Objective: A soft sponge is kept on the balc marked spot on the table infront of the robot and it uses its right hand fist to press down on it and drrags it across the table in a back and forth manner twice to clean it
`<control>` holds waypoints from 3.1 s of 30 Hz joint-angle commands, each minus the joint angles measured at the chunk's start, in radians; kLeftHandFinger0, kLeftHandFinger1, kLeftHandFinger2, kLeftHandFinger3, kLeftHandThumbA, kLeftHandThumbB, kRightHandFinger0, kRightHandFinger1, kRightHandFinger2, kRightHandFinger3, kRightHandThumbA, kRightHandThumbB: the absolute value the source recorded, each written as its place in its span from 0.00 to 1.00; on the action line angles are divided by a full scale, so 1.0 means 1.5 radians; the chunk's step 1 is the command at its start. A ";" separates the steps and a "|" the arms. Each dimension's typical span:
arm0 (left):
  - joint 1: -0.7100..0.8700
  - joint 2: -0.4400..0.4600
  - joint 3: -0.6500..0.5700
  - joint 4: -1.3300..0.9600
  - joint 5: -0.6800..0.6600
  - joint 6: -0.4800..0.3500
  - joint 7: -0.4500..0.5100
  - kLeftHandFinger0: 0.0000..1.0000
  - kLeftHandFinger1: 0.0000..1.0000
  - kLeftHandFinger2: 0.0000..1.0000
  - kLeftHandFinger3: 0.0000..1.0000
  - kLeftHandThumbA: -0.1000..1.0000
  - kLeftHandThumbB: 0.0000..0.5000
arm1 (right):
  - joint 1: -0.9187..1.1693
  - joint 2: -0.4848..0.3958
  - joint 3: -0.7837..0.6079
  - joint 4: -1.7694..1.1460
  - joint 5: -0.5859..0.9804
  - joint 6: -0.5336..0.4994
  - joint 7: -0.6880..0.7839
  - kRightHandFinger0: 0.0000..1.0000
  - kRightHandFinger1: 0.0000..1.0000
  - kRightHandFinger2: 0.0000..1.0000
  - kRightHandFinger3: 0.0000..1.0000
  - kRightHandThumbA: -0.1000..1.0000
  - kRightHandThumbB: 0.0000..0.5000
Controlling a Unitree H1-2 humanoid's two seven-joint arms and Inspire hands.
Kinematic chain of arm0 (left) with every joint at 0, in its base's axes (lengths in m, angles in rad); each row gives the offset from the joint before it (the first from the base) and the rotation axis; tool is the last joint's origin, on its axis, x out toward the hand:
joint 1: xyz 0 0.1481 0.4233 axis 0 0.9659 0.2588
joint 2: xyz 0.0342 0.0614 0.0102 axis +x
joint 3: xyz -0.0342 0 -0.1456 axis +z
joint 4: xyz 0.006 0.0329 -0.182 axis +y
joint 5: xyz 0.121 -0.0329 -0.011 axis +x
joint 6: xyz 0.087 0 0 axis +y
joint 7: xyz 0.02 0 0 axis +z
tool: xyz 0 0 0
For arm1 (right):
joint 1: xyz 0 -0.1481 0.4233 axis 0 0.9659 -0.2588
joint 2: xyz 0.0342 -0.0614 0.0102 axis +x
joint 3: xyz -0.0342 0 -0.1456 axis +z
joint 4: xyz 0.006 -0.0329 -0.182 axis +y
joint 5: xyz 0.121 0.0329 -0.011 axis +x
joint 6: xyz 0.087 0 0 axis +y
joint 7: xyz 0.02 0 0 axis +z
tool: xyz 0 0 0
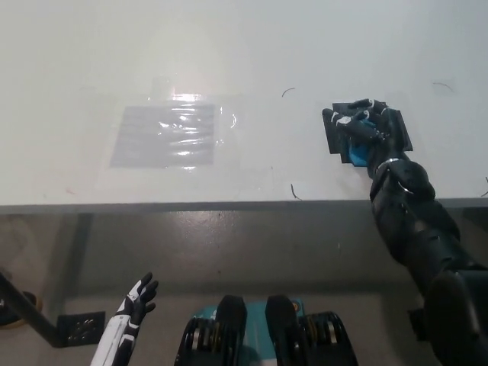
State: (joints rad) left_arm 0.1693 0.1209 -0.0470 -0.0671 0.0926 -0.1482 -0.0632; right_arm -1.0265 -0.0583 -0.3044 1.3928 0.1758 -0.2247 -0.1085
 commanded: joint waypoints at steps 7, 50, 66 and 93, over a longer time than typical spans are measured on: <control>-0.008 0.007 -0.004 -0.003 0.004 -0.024 -0.004 1.00 1.00 1.00 1.00 1.00 0.00 | 0.054 0.008 0.003 0.029 0.015 0.041 0.007 0.00 0.00 0.22 0.32 1.00 0.50; -0.023 -0.028 0.033 0.037 0.045 -0.097 0.050 1.00 1.00 1.00 1.00 1.00 0.00 | 0.019 0.080 0.060 0.008 0.018 -0.011 0.073 0.00 0.00 0.00 0.00 1.00 0.52; -0.024 -0.023 0.030 0.057 0.035 -0.098 0.039 1.00 1.00 1.00 1.00 1.00 0.00 | 0.111 -0.183 -0.046 0.013 0.079 0.006 0.065 0.00 0.00 0.03 0.05 1.00 0.45; -0.039 -0.014 0.023 0.061 0.036 -0.072 0.025 1.00 1.00 1.00 1.00 1.00 0.00 | 0.130 -0.195 -0.068 -0.012 0.098 -0.002 0.081 0.00 0.00 0.13 0.18 1.00 0.37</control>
State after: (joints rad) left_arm 0.1243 0.0877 -0.0058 0.0396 0.1451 -0.2562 -0.0221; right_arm -0.8344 -0.4379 -0.4390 1.3403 0.3373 -0.2886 0.0192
